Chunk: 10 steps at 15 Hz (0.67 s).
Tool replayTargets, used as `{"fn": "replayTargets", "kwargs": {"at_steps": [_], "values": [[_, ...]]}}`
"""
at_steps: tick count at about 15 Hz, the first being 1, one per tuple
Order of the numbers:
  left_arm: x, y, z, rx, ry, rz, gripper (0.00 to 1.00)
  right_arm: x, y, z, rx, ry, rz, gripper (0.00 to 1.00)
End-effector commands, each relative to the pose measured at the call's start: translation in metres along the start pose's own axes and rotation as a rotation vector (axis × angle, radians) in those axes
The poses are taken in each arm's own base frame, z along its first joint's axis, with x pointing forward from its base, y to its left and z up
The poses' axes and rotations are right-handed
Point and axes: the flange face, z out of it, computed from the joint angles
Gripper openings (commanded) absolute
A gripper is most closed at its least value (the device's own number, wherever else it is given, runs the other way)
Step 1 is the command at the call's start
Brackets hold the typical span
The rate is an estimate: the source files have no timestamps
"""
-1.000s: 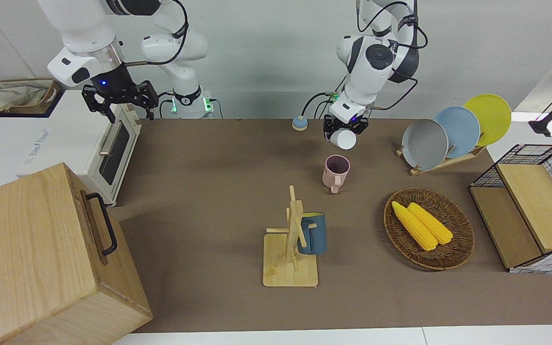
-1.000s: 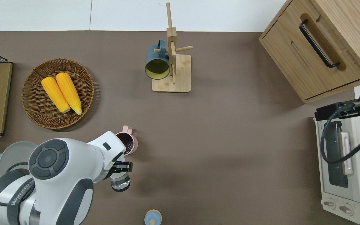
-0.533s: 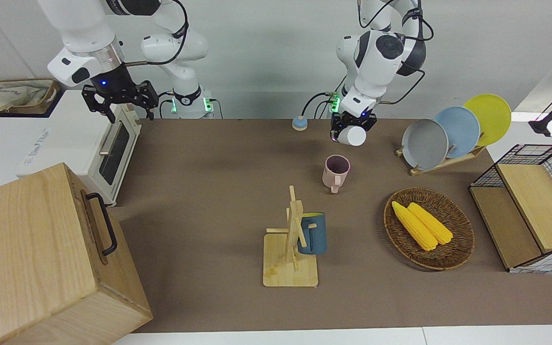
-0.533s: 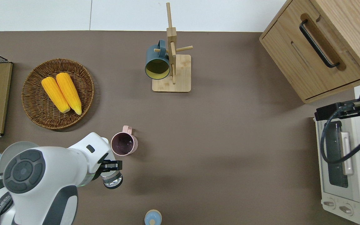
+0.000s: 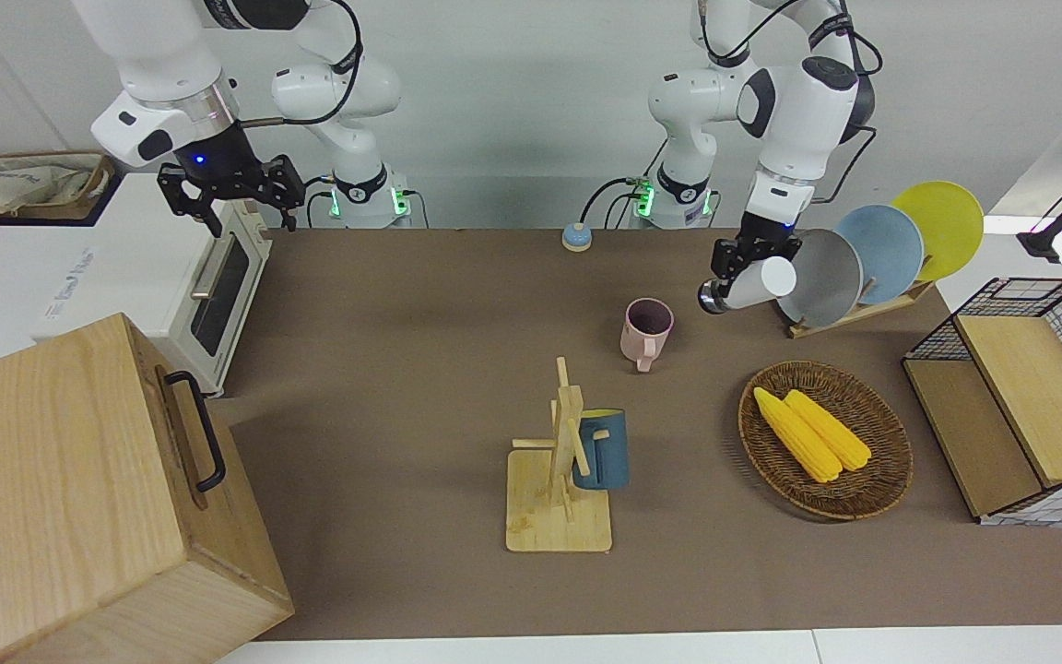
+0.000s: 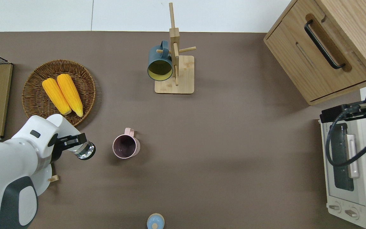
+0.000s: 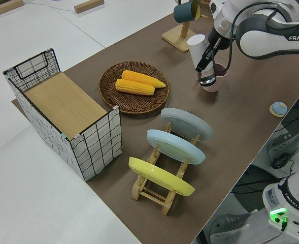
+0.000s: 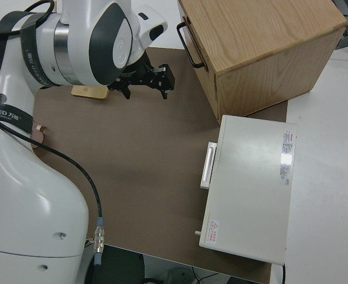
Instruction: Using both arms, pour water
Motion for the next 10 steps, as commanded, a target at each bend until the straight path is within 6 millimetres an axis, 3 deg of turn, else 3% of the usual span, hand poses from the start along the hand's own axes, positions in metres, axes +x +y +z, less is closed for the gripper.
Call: {"fn": "replayTargets", "kwargs": {"at_steps": [1,5,10], "values": [[0.028,-0.026,-0.036,0.031,0.171,-0.029,0.0,-0.001,-0.001,-0.003,0.0,0.005,-0.014,0.994],[0.086,-0.059,-0.102,0.09,0.341,-0.038,0.0,-0.001,-0.001,-0.003,0.0,0.007,-0.014,0.994],[0.136,-0.102,-0.146,0.142,0.438,-0.033,0.0,-0.001,-0.001,-0.003,0.0,0.005,-0.014,0.994]]}}
